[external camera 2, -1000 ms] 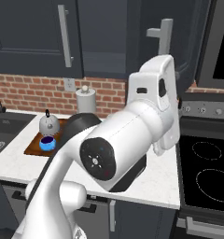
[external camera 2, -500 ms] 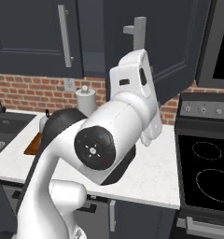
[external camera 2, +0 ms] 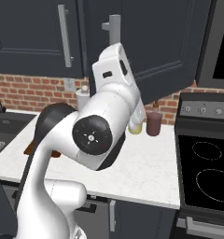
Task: Pick the kettle from the counter and place it on the tray. Then pick the mug from the cabinet and place it on the tray. Then close the cabinet doors.
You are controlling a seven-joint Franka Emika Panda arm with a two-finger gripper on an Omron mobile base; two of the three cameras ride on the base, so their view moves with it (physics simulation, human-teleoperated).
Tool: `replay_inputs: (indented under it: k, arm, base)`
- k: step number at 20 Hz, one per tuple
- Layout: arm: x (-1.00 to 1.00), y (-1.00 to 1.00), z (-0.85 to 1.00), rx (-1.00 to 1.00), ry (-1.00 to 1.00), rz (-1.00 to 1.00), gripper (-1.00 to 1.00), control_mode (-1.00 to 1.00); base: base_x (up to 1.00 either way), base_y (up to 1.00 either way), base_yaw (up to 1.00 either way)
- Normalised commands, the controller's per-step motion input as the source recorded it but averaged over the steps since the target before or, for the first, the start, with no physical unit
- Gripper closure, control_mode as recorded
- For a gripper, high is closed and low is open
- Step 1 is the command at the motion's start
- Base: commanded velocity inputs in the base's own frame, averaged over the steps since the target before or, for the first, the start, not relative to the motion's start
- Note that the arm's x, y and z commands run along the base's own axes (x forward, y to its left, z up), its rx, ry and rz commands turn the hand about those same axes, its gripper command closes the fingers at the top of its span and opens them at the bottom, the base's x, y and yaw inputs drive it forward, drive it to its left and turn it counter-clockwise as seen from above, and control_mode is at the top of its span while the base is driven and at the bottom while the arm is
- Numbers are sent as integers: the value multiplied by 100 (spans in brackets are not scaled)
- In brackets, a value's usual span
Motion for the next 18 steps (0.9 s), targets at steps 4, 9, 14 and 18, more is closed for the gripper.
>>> replay_inputs:
  k: [4,9,14,18]
  arm:
    - [62,56,-1,-3,1,15,-100,-100]
    - [78,49,0,0,4,12,-100,-100]
    - [98,40,-3,0,11,9,-100,-100]
    - [100,31,-7,0,12,6,-100,-100]
  base:
    - [0,0,0]
    - [0,0,0]
    - [0,0,0]
    - [0,0,0]
